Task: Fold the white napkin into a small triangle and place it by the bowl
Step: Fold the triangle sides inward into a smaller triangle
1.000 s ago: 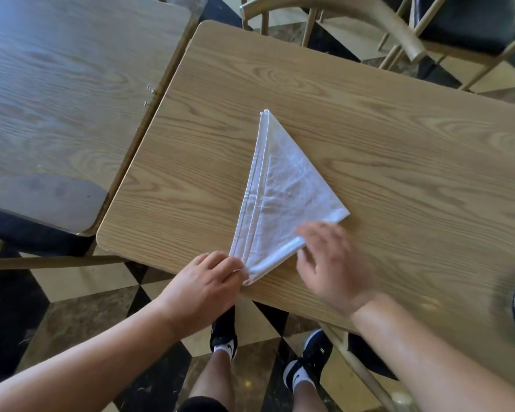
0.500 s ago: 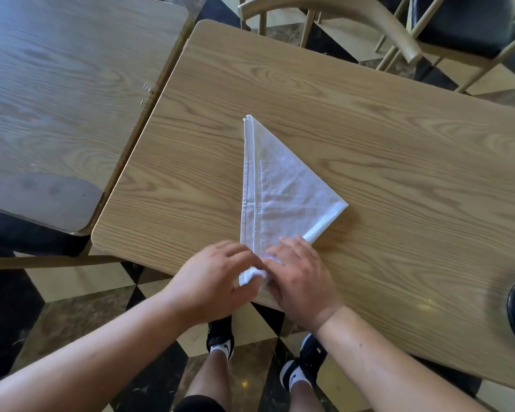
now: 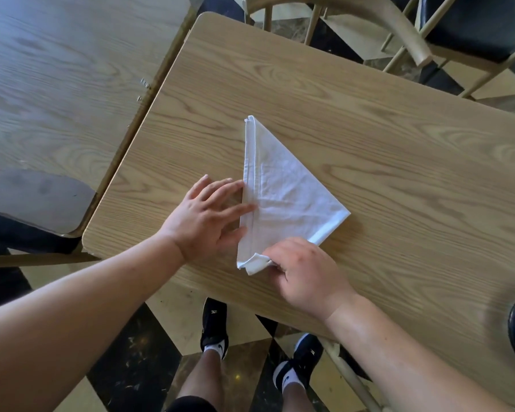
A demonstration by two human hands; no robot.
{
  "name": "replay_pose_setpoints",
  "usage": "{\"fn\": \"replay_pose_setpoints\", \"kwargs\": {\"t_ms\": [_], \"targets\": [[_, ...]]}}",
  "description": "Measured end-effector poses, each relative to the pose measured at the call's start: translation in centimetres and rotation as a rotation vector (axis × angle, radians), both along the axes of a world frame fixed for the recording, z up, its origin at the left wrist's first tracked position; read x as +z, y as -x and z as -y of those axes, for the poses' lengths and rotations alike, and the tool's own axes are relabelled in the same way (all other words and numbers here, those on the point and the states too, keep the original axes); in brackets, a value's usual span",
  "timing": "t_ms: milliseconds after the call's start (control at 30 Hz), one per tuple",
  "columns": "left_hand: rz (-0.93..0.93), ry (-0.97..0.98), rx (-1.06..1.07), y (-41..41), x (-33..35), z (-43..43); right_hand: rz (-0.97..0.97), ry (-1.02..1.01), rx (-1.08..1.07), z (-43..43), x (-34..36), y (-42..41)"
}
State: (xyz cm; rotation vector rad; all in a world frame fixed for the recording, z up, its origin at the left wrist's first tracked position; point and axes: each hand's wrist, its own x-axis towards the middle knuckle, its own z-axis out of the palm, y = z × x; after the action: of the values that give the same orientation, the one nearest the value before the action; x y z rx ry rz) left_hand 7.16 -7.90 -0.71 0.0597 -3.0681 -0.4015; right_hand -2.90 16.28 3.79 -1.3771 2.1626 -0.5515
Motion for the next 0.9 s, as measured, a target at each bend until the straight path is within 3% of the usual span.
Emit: {"fn": "replay_pose_setpoints", "kwargs": {"t_ms": [200,367,633,900], "targets": [[-0.036,0.003,0.145,0.1,-0.2,-0.1,0.016,0.078,-0.076,3.2,2.9,3.5],[-0.038,0.011,0.134,0.0,-0.4,0.2,0.049,0.102,-0.199,7.1,4.2,7.9],[-0.054,0.026,0.137,0.2,-0.6,0.3,0.205,0.017,-0.23,12.5,4.4,13.9],[-0.047,0.027,0.134,0.2,-0.5,0.4,0.216,-0.1,-0.266,17.1,2.6,17.7]]}}
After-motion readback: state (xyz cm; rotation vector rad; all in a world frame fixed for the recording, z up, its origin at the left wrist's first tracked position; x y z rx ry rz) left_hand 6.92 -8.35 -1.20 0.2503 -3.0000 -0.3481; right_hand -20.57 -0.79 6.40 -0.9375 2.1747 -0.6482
